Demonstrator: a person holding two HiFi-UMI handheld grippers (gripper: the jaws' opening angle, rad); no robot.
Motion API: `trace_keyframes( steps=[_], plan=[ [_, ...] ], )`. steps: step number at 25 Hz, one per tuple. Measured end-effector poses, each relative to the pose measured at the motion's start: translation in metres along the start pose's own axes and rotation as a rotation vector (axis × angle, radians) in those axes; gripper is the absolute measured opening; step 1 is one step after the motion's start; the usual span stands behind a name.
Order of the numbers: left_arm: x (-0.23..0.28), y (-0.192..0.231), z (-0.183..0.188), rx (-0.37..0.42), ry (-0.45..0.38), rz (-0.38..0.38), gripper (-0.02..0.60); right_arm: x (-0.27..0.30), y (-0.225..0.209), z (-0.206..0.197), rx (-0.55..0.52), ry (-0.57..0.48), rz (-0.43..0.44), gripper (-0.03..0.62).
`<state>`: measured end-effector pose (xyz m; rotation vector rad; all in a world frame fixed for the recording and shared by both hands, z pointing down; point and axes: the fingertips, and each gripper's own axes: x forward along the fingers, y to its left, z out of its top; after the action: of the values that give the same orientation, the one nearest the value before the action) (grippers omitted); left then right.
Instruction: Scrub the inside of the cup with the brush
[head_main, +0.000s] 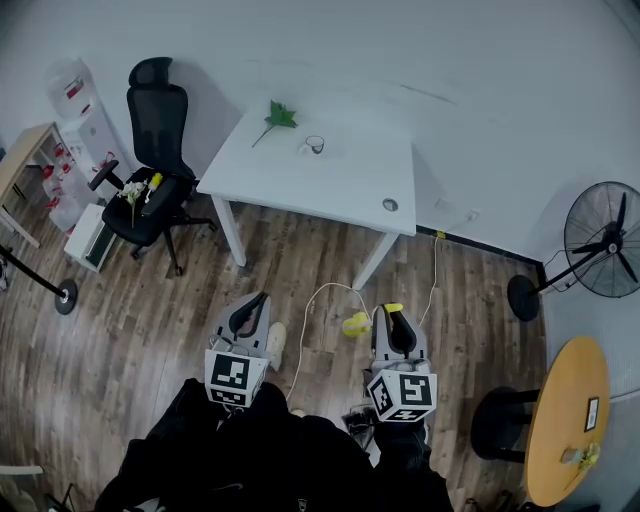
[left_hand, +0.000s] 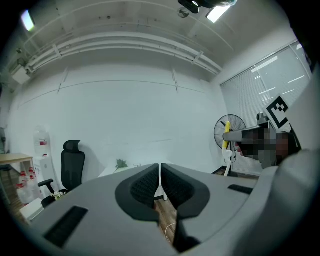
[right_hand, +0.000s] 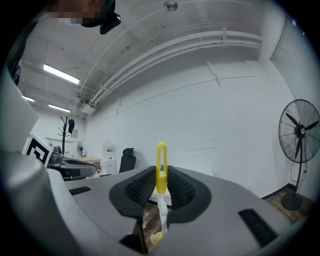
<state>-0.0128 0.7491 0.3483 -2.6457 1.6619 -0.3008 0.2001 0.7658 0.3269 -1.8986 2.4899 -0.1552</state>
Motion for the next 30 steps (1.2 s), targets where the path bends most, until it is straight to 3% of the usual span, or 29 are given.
trace_keyframes(
  steps=[8, 20, 30],
  plan=[
    [0.095, 0.059, 0.002, -0.013, 0.015, -0.016, 0.032, 0.105, -0.013, 0.002, 0.007, 0.019, -0.005, 0.086],
    [0.272, 0.160, 0.036, -0.018, 0.019, -0.096, 0.032, 0.289, -0.037, 0.035, 0.005, 0.030, -0.047, 0.086],
    [0.351, 0.214, 0.033, -0.028, 0.032, -0.128, 0.032, 0.381, -0.043, 0.041, 0.012, 0.036, -0.061, 0.086]
  ],
)
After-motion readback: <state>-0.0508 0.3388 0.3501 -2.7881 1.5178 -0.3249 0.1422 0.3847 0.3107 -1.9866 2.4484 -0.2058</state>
